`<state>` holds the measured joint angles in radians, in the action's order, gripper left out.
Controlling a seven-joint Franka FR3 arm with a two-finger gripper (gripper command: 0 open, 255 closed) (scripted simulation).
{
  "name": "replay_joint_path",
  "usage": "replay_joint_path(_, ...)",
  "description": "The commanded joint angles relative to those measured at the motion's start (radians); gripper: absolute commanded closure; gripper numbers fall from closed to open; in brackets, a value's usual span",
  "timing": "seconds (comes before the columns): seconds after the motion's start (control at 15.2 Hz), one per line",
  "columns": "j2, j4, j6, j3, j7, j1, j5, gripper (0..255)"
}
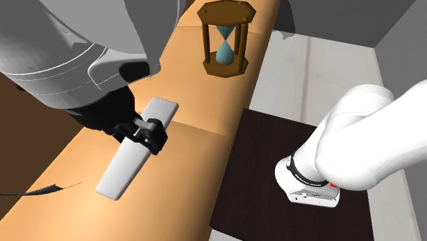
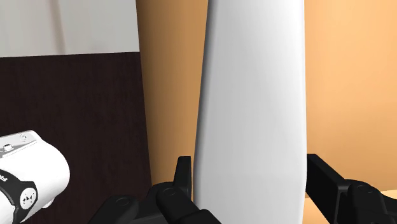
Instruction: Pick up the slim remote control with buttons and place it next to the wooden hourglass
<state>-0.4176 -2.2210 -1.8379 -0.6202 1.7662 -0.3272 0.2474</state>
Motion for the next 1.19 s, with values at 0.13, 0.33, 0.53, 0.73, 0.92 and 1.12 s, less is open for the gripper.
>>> replay_joint_path(0.13,-0.004,0.050,0.054,0.011,0.000,-0.003,-0.006,255)
replay_joint_path(0.33,-0.005,0.088,0.094,0.019,0.001,-0.005,-0.010,255)
replay_joint_path(0.53,-0.005,0.129,0.134,0.025,0.003,-0.008,-0.014,255)
replay_joint_path(0.73,-0.021,0.112,0.141,0.067,-0.050,-0.020,-0.022,255)
replay_joint_path(0.92,-0.037,0.086,0.140,0.125,-0.126,-0.041,-0.040,255)
replay_joint_path(1.12,-0.042,0.070,0.138,0.181,-0.200,-0.064,-0.062,255)
